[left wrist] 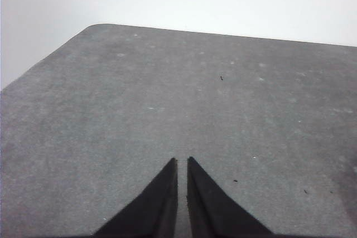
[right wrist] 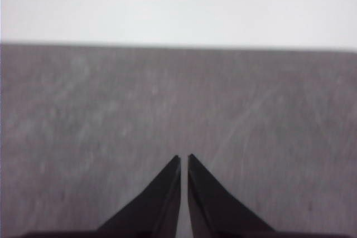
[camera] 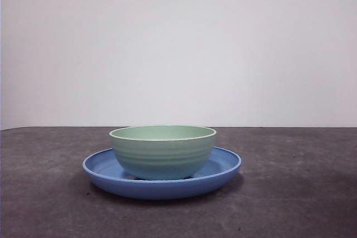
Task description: Place the green bowl on the blue plate
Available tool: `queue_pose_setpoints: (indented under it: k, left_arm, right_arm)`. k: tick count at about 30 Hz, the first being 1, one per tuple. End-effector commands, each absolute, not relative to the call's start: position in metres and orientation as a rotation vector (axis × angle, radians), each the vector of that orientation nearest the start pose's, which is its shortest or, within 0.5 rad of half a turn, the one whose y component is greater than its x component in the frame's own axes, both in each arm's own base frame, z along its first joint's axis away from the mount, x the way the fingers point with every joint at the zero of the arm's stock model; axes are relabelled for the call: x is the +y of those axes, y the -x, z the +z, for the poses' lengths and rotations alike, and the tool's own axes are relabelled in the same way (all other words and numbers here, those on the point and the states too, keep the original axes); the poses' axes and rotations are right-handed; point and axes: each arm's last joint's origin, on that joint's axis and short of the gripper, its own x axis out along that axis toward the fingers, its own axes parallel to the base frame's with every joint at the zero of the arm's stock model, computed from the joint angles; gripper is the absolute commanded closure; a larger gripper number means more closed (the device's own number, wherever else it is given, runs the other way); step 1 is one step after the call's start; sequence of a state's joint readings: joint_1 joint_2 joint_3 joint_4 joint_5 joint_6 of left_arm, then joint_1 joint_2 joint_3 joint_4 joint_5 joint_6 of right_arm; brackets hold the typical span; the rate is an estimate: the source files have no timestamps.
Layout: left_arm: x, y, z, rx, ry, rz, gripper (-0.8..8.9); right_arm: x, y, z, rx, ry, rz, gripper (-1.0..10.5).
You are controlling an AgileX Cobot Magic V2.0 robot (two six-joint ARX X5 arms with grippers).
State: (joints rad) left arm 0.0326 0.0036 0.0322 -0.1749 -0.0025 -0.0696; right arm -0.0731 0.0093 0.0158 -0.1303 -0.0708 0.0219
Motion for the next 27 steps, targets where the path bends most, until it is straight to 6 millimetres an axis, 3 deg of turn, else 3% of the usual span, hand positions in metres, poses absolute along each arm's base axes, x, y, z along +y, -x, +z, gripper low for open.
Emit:
queue_pose_setpoints:
  k: [1, 27]
  left_arm:
    - [0.0034, -0.0961, 0.1518, 0.150, 0.078, 0.045, 7.86]
    - [0.0034, -0.0961, 0.1518, 0.150, 0.078, 0.045, 7.86]
  right_arm:
    - [-0.0063, -0.0958, 0.1491, 0.179, -0.027, -0.046, 9.3]
    - [-0.0069, -0.0960, 0.1525, 0.142, -0.024, -0.066, 9.3]
